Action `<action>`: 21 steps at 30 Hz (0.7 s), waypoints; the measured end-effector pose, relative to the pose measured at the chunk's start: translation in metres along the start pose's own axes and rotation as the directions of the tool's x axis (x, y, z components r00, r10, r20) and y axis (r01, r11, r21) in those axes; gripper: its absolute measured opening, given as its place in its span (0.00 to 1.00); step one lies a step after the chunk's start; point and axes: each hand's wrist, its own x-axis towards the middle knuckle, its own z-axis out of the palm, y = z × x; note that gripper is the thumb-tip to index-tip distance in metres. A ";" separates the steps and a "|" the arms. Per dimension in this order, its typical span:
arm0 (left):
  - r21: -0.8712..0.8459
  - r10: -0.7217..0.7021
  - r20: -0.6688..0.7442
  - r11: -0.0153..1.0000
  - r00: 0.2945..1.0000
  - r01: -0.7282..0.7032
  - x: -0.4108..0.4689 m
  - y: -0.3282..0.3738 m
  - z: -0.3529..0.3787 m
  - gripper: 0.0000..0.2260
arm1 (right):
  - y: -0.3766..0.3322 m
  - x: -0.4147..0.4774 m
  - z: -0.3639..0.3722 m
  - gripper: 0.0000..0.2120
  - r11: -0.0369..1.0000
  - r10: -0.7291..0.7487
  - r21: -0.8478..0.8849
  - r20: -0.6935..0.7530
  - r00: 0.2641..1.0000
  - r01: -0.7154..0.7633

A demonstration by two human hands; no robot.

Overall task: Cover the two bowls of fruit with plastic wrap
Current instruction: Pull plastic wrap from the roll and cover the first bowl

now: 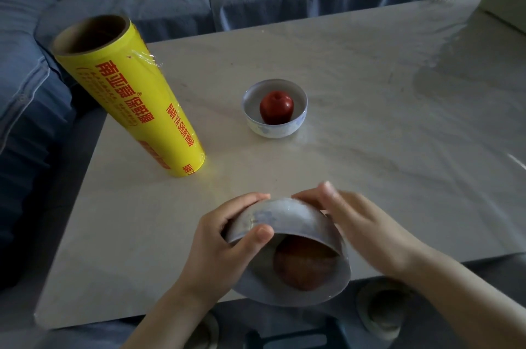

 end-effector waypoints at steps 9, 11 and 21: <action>-0.045 -0.029 0.086 0.998 0.996 0.033 -0.001 0.001 0.000 0.28 | 0.013 0.029 -0.011 0.02 0.855 0.267 0.450 0.041 0.963 -0.256; -0.044 -0.027 0.093 0.999 0.995 0.031 0.000 0.000 0.000 0.28 | 0.014 0.031 -0.008 0.03 0.879 0.262 0.414 -0.005 0.965 -0.237; -0.047 -0.014 0.093 0.999 0.996 0.019 -0.002 -0.002 0.001 0.28 | 0.009 0.027 -0.005 0.04 0.999 0.039 0.012 -0.090 0.995 -0.038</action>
